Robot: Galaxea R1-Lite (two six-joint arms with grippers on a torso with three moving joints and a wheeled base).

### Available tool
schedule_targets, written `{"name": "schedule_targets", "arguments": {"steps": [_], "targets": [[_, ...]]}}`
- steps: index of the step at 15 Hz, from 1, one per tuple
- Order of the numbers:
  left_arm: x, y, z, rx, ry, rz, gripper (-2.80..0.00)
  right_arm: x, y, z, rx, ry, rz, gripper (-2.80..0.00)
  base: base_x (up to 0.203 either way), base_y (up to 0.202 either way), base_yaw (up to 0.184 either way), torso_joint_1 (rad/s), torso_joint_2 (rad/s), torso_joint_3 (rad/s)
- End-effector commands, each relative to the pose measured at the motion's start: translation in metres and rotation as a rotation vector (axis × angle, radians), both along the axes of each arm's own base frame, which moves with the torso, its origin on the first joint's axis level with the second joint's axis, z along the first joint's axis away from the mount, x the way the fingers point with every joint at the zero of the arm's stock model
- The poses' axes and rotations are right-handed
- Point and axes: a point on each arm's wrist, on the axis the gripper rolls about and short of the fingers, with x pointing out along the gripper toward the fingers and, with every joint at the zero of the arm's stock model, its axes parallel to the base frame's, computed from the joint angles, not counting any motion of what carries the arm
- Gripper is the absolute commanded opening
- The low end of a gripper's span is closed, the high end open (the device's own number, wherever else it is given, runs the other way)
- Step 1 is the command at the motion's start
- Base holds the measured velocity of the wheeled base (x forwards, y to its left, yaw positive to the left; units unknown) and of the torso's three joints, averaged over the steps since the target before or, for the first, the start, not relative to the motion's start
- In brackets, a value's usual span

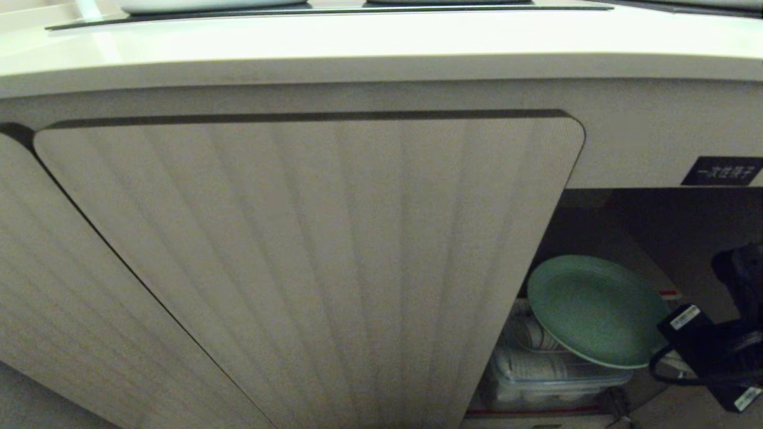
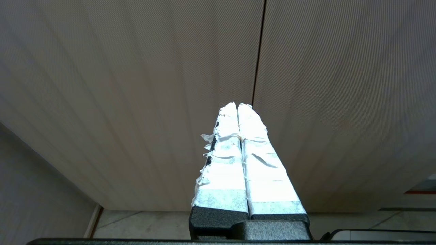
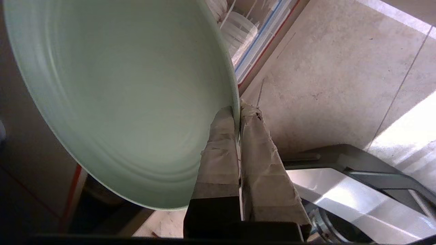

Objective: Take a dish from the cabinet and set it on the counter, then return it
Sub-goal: Put it back into the cabinet

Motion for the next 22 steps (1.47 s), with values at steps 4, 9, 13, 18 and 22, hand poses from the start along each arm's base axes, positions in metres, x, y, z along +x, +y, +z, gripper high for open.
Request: {"name": "schedule_targets", "arguments": {"steps": [4, 9, 13, 18, 22], "targets": [[0.0, 0.0, 0.0, 0.0, 0.0, 0.0, -2.8, 0.011, 0.001, -0.005, 0.001, -0.016, -0.033, -2.8, 0.0, 0.0, 0.0, 0.0, 0.0, 0.0], [0.0, 0.0, 0.0, 0.0, 0.0, 0.0, -2.8, 0.022, 0.001, -0.004, 0.001, -0.044, -0.059, -2.8, 0.0, 0.0, 0.0, 0.0, 0.0, 0.0], [0.0, 0.0, 0.0, 0.0, 0.0, 0.0, -2.8, 0.031, 0.001, 0.0, 0.005, -0.069, -0.098, -2.8, 0.0, 0.0, 0.0, 0.0, 0.0, 0.0], [0.0, 0.0, 0.0, 0.0, 0.0, 0.0, -2.8, 0.038, 0.002, -0.001, 0.037, -0.068, -0.15, -2.8, 0.0, 0.0, 0.0, 0.0, 0.0, 0.0], [0.0, 0.0, 0.0, 0.0, 0.0, 0.0, -2.8, 0.044, 0.003, -0.003, 0.059, -0.068, -0.181, -2.8, 0.0, 0.0, 0.0, 0.0, 0.0, 0.0]]}}
